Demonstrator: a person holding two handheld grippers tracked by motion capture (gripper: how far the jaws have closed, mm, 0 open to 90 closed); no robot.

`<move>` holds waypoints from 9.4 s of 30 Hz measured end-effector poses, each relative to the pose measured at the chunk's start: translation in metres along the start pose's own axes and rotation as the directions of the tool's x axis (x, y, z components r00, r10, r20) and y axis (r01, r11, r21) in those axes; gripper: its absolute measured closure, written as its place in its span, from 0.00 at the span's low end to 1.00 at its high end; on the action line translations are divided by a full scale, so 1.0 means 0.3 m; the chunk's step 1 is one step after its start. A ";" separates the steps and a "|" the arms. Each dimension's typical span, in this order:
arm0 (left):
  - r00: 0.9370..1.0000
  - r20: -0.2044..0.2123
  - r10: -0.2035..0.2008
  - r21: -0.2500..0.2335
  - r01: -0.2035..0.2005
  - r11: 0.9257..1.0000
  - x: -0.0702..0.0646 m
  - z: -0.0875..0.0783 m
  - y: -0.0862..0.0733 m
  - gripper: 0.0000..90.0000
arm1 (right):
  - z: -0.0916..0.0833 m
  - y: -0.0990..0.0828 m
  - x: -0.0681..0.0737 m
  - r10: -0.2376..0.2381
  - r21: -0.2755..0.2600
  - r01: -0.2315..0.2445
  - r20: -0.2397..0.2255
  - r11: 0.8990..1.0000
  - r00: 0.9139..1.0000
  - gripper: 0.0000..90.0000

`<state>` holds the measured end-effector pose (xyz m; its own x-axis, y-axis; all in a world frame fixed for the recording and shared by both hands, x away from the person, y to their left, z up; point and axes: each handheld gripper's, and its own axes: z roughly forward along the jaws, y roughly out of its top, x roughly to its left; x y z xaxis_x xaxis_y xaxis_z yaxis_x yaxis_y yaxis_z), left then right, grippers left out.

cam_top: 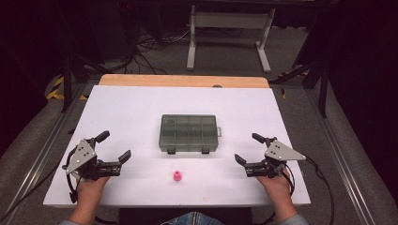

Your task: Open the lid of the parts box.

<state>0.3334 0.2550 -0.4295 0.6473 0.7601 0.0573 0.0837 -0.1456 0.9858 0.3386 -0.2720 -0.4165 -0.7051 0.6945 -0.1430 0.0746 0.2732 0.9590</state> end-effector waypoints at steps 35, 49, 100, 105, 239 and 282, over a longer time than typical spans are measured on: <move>0.993 0.117 -0.014 0.131 -0.001 0.991 -0.010 0.110 0.072 0.05 | 0.084 0.080 -0.019 0.002 0.097 0.004 -0.066 0.995 0.998 0.06; 0.983 0.175 -0.045 0.167 0.015 0.986 0.007 0.227 0.119 0.09 | 0.154 0.129 -0.056 0.031 0.124 -0.018 -0.104 0.992 0.994 0.14; 0.956 0.271 -0.112 0.380 0.000 0.925 0.004 0.379 -0.005 0.20 | 0.297 0.030 -0.019 0.106 0.360 -0.043 -0.158 0.932 0.982 0.25; 0.953 0.287 -0.096 0.409 -0.031 0.912 -0.006 0.383 -0.013 0.21 | 0.302 0.023 -0.013 0.105 0.380 -0.034 -0.169 0.924 0.980 0.27; 0.921 0.370 -0.120 0.304 0.002 0.953 -0.012 0.358 0.006 0.89 | 0.369 0.098 -0.011 -0.004 0.380 0.049 -0.117 0.924 0.993 0.19; 0.926 0.356 -0.124 0.310 0.008 0.951 0.013 0.285 0.007 0.53 | 0.399 0.244 -0.048 -0.147 0.375 0.187 -0.132 0.908 0.980 0.50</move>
<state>0.4010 0.2034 -0.4407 0.8590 0.4963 -0.1258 0.3199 -0.3284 0.8887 0.4386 -0.1825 -0.3736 -0.7951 0.5529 -0.2494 0.2002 0.6274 0.7526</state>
